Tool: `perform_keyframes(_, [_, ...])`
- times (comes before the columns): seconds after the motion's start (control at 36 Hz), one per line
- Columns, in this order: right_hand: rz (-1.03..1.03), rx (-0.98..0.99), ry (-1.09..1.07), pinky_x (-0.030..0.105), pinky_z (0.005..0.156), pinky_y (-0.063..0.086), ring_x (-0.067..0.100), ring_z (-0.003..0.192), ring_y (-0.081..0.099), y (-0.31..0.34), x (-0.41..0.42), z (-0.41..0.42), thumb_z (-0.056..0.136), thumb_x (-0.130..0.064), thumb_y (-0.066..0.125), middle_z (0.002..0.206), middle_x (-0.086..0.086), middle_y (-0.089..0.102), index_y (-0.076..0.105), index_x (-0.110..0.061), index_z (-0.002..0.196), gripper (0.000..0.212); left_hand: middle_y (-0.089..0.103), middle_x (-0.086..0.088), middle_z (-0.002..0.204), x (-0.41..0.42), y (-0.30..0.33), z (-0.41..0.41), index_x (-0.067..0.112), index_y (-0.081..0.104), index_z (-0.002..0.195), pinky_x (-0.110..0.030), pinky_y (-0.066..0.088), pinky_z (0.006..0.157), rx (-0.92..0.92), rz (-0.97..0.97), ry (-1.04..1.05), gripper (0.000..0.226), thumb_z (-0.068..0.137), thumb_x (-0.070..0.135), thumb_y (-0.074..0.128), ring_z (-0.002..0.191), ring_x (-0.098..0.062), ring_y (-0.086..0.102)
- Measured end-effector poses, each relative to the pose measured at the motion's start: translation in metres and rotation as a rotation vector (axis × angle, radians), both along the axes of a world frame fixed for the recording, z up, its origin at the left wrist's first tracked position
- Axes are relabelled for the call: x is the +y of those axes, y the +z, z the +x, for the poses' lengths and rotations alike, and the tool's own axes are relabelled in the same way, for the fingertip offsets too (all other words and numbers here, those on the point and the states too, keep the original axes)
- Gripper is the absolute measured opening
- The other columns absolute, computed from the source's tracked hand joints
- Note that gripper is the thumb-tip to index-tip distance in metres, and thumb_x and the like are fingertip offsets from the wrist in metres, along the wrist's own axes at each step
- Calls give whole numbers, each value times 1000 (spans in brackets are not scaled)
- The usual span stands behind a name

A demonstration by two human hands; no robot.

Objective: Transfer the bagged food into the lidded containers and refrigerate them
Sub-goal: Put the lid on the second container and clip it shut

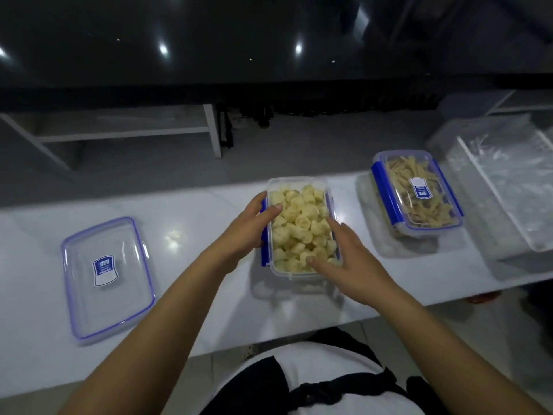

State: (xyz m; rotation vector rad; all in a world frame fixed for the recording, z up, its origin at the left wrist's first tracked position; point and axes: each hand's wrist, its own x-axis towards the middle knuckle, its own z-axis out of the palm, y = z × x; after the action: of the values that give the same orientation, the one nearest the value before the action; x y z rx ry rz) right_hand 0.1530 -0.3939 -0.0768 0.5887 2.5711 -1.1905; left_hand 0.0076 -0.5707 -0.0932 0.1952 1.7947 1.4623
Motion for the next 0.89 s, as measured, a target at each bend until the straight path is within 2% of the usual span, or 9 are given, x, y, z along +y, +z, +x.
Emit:
perform_keyframes(0.06, [176, -6, 12, 52, 116, 31, 26, 151, 18, 6, -2, -4, 85, -65, 61, 168, -6, 3, 6, -48, 156, 91, 49, 22, 143, -13, 1, 3, 49, 33, 148, -30, 50, 91, 107, -78, 39, 60, 93, 61, 56, 119, -3, 56])
perform_keyframes(0.14, [371, 56, 97, 52, 120, 17, 25, 153, 1, 15, -15, -19, 87, -67, 55, 168, -4, -8, 5, -42, 157, 90, 19, 14, 166, -47, 3, 9, 49, 17, 154, -38, 34, 109, 395, -280, 79, 83, 83, 74, 52, 148, -12, 26])
perform_keyframes(0.25, [431, 185, 287, 49, 121, 4, 24, 154, -9, 18, -62, -47, 86, -74, 43, 168, -4, -8, 3, -43, 156, 87, 1, 7, 170, -123, -4, 16, 40, 13, 159, -49, 13, 122, 578, -582, 228, 80, 93, 62, 53, 156, -22, -1])
perform_keyframes(0.36, [411, 249, 587, 50, 121, -3, 22, 152, -17, -2, -133, -71, 87, -74, 34, 167, -4, -15, -2, -45, 156, 84, 5, -8, 170, -207, -21, 24, 25, 20, 160, -45, 7, 123, 556, -927, 401, 81, 94, 56, 55, 155, -32, 1])
perform_keyframes(0.42, [412, 204, 720, 52, 122, -2, 24, 152, -20, -20, -165, -83, 91, -69, 41, 166, -3, -20, -5, -43, 157, 85, 8, -11, 169, -238, -31, 32, 23, 19, 160, -44, 7, 123, 425, -943, 486, 82, 95, 55, 56, 155, -33, 4])
perform_keyframes(0.5, [435, 127, 845, 55, 120, 1, 30, 153, -16, -45, -207, -99, 92, -66, 46, 167, 2, -18, -5, -40, 157, 87, 25, -15, 164, -262, -40, 44, 15, 26, 158, -43, 16, 122, 263, -803, 588, 76, 97, 44, 61, 151, -33, 20])
perform_keyframes(0.64, [384, 22, 808, 53, 121, 10, 33, 154, -2, -66, -249, -120, 90, -67, 48, 168, 8, -3, -2, -39, 157, 89, 52, -13, 146, -267, -36, 55, 15, 43, 149, -30, 32, 102, 265, -630, 653, 59, 96, 30, 64, 134, -32, 46])
perform_keyframes(0.75, [389, 28, 753, 52, 118, 14, 35, 151, 10, -71, -263, -129, 89, -68, 44, 165, 9, 15, 3, -38, 157, 85, 59, -4, 139, -262, -31, 50, 29, 38, 148, -48, 40, 110, 255, -634, 598, 62, 91, 46, 54, 131, -34, 49])
perform_keyframes(0.89, [271, 47, 637, 46, 114, 20, 30, 143, 23, -71, -271, -126, 87, -61, 50, 154, 5, 34, 11, -40, 155, 81, 49, -8, 151, -249, -35, 49, 24, 35, 153, -49, 33, 116, 271, -681, 596, 59, 99, 42, 52, 141, -35, 39])
